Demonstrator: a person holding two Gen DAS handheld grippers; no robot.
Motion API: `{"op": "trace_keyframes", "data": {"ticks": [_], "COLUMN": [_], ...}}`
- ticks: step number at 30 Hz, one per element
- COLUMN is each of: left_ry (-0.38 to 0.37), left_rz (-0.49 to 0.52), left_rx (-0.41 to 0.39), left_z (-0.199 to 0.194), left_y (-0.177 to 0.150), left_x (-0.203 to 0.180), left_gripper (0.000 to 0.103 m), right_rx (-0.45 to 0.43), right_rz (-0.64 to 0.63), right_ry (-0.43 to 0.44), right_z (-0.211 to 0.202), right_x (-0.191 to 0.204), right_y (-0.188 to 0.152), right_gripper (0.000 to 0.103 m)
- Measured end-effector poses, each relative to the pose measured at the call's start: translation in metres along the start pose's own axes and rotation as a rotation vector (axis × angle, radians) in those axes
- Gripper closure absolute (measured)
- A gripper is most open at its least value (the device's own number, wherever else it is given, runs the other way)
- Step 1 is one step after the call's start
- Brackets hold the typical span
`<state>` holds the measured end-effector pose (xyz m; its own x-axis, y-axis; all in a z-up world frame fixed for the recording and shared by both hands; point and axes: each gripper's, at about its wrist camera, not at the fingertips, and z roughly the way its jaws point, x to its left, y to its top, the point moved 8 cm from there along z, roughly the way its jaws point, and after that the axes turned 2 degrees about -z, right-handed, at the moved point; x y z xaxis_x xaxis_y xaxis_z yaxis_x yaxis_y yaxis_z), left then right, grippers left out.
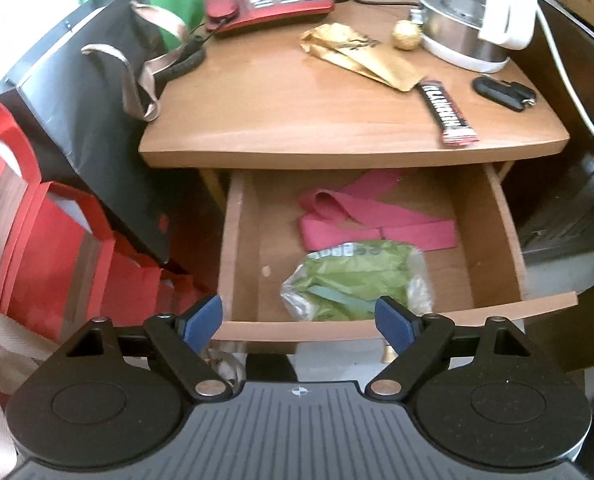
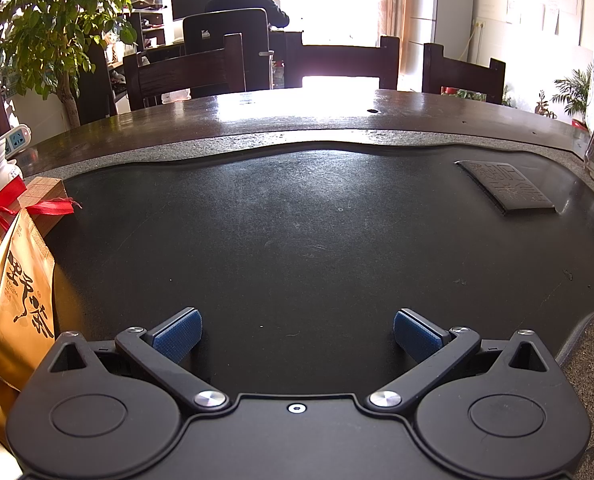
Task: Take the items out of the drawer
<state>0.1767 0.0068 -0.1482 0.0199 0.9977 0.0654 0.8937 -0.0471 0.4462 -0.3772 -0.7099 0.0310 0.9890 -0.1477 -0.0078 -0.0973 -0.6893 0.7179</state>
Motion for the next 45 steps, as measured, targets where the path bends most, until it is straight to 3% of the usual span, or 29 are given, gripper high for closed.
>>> {"op": "trace_keyframes", "data": {"ticks": [15,31,45], "left_ry": [0.003,0.018,0.089], "left_rz": [-0.021,-0.111,-0.163], "left_rx": [0.009,0.018,0.044], "left_z": [0.0,0.006,0.017], "left_y": [-0.004,-0.009,-0.017], "left_x": [0.006,0.042,0.077], "left_gripper": [0.016,0.016,0.016], "right_rx": [0.0,0.0,0.0], "right_rz": [0.0,0.0,0.0], "right_ry": [0.0,0.0,0.0], "right_z": [0.0,0.0,0.0], "right_x": [0.0,0.0,0.0], "right_y": [0.0,0.0,0.0], "right_gripper": [0.0,0.0,0.0]}}
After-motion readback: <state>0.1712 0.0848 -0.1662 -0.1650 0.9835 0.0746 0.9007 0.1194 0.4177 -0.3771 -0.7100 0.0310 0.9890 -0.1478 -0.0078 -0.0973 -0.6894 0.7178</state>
